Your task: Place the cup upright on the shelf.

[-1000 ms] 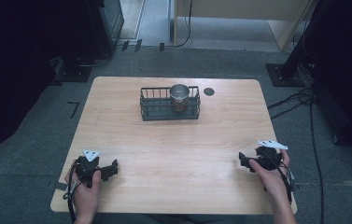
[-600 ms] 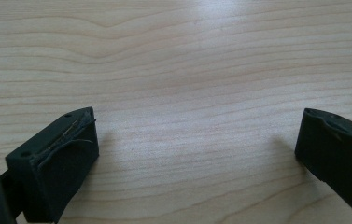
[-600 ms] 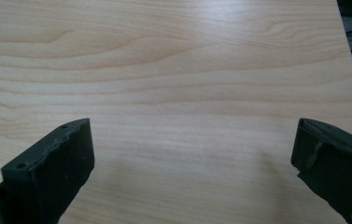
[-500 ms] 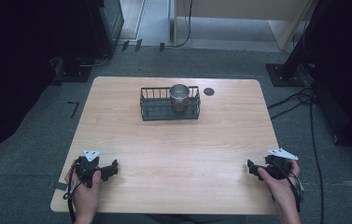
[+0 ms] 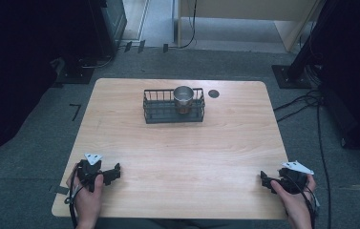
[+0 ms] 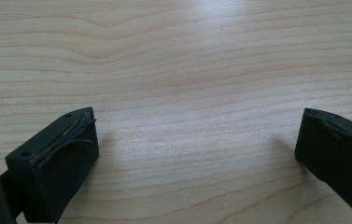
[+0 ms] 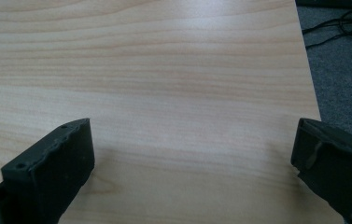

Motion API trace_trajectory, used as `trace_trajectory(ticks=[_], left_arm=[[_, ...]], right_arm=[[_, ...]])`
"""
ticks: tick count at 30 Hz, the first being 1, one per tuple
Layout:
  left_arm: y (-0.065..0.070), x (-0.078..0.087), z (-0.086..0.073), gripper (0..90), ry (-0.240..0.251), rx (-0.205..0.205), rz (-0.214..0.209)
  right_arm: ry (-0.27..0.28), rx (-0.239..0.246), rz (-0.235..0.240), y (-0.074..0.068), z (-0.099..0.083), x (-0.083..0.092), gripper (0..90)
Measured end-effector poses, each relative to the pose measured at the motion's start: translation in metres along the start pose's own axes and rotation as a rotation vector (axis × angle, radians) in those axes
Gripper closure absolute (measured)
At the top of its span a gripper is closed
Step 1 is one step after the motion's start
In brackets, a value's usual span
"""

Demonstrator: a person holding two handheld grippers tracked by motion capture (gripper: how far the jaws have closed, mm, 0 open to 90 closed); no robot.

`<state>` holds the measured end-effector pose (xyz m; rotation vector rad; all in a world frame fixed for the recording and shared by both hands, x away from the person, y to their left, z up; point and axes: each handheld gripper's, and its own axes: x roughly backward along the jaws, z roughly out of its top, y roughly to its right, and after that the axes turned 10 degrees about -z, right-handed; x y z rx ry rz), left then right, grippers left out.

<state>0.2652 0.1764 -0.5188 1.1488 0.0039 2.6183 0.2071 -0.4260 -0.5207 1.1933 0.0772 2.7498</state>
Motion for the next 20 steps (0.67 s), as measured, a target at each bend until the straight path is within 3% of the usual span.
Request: trace_trajectory(ticks=[8, 12, 20], left_arm=[[0.0, 0.0, 0.0, 0.0, 0.0, 0.0, 0.0], [0.0, 0.0, 0.0, 0.0, 0.001, 0.001, 0.0], [0.0, 0.0, 0.0, 0.0, 0.001, 0.001, 0.0]], right_arm=[[0.005, 0.01, -0.012, 0.005, -0.008, 0.004, 0.0], [0.034, -0.005, 0.003, 0.006, -0.013, 0.003, 0.0], [0.035, -0.004, 0.006, 0.006, -0.014, 0.004, 0.0]])
